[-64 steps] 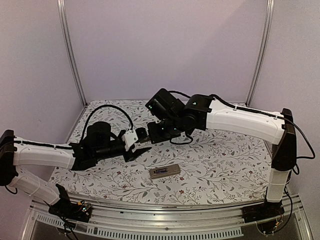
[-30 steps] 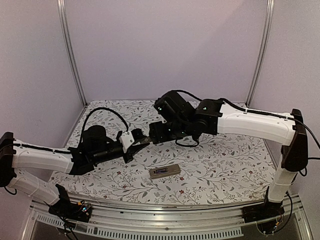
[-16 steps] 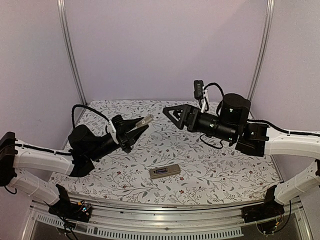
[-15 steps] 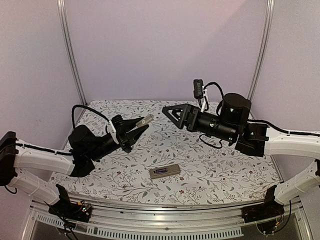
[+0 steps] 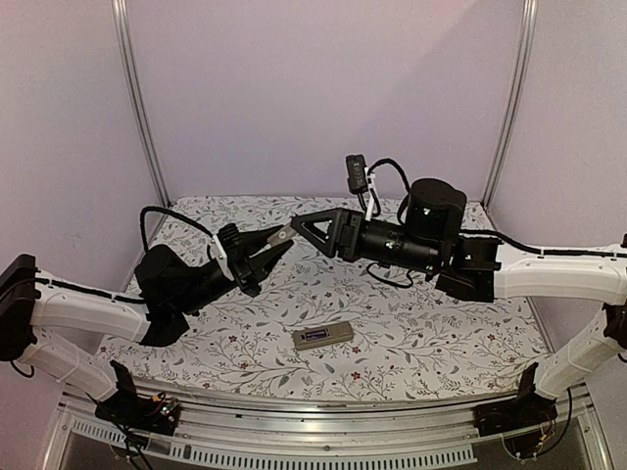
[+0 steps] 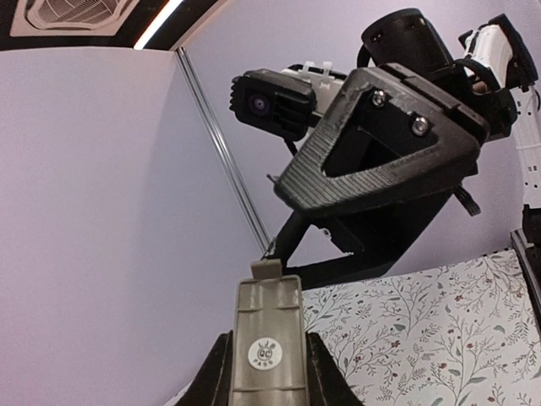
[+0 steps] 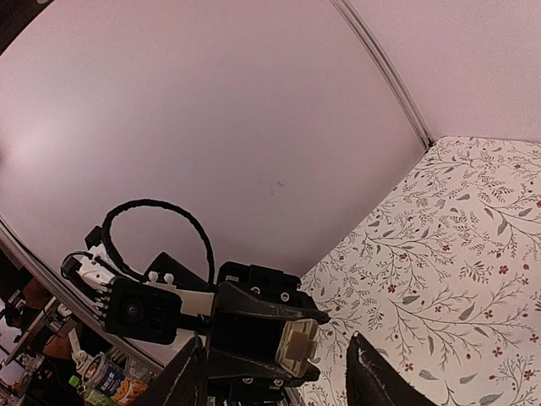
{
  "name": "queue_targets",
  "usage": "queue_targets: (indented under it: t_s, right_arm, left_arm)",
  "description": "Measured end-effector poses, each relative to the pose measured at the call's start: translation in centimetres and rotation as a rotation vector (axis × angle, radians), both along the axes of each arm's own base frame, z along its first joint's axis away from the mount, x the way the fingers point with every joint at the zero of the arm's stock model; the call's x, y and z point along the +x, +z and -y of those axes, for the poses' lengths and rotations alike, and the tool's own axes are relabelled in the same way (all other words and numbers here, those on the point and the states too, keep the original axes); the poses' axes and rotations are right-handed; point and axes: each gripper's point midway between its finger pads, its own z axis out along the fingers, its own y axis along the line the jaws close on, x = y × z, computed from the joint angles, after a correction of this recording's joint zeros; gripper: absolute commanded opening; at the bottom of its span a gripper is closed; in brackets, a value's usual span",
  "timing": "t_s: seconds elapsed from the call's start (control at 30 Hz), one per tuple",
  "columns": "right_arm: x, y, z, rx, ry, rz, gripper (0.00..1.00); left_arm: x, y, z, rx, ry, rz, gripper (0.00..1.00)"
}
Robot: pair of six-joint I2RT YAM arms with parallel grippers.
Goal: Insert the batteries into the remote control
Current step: Pass from the left arm to the right
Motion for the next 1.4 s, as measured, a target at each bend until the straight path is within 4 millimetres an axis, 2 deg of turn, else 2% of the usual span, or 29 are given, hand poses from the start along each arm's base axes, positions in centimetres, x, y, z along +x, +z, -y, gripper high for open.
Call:
queue_targets:
  t_s: [0.07, 0.17, 0.27, 0.47, 0.57, 0.6, 0.7, 0.73, 0.83, 0.93, 1.03, 1.13, 1.17, 1.3, 1.4]
  right_arm:
    - [0.1, -0.5, -0.2, -0.011, 0.003, -0.008, 0.44]
    - [0.1, -1.2, -0.7, -0.029, 0.012, -0.016, 0.42]
    - [0.3, -1.5, -1.4, -0.037, 0.021, -0.019, 0.33]
    - [0.3, -1.8, -1.8, -0.046, 0.035, -0.019, 0.01]
    - [0.3, -1.8, -1.9, -0.047, 0.037, -0.019, 0.00]
    - [0.3, -1.8, -1.9, -0.046, 0.038, -0.022, 0.00]
    - [0.3, -1.8, -1.9, -0.047, 0.037, -0.021, 0.00]
    - [0.3, -1.8, -1.9, -0.050, 0.037, -0.020, 0.00]
    - [0.4, -2.4, -1.7, -0.077, 0.024, -0.016, 0.00]
    - [0.6, -3.1, -1.1, -0.131, 0.001, -0.011, 0.00]
    - [0.4, -3.2, -0.1, -0.217, -0.010, 0.023, 0.00]
    - [-0.3, -2.1, 0.8, -0.286, 0.010, 0.092, 0.00]
    - [-0.6, -1.6, 1.0, -0.302, 0.027, 0.119, 0.00]
    - [-2.3, -0.1, 0.9, -0.363, 0.118, 0.209, 0.02]
    - [-3.9, -0.3, 0.1, -0.410, 0.198, 0.256, 0.02]
  left_arm:
    - [0.0, 0.0, 0.0, 0.000, 0.001, 0.000, 0.10]
    - [0.0, 0.0, 0.0, -0.001, 0.004, -0.001, 0.10]
    - [0.1, 0.0, -0.1, -0.002, 0.007, -0.001, 0.10]
    - [0.1, 0.1, -0.1, -0.002, 0.008, 0.004, 0.10]
    - [0.1, 0.1, -0.1, -0.001, 0.015, 0.011, 0.12]
    - [0.1, 0.1, -0.1, 0.000, 0.016, 0.013, 0.16]
    - [0.1, 0.1, -0.1, 0.003, 0.017, 0.018, 0.53]
    - [0.1, 0.0, -0.1, 0.009, 0.018, 0.019, 0.62]
    - [0.0, -0.5, 0.2, 0.030, 0.007, 0.004, 0.77]
    - [-0.3, -1.1, 0.3, 0.069, -0.004, -0.004, 0.84]
    - [-0.7, -1.8, 0.2, 0.122, -0.026, -0.041, 0.82]
    - [-1.6, -3.0, 0.3, 0.193, -0.130, -0.116, 0.76]
    - [-2.1, -3.2, 0.4, 0.211, -0.179, -0.140, 0.73]
    - [-3.4, -3.8, 0.6, 0.266, -0.380, -0.289, 0.47]
    - [-3.5, -4.3, 0.4, 0.261, -0.453, -0.405, 0.43]
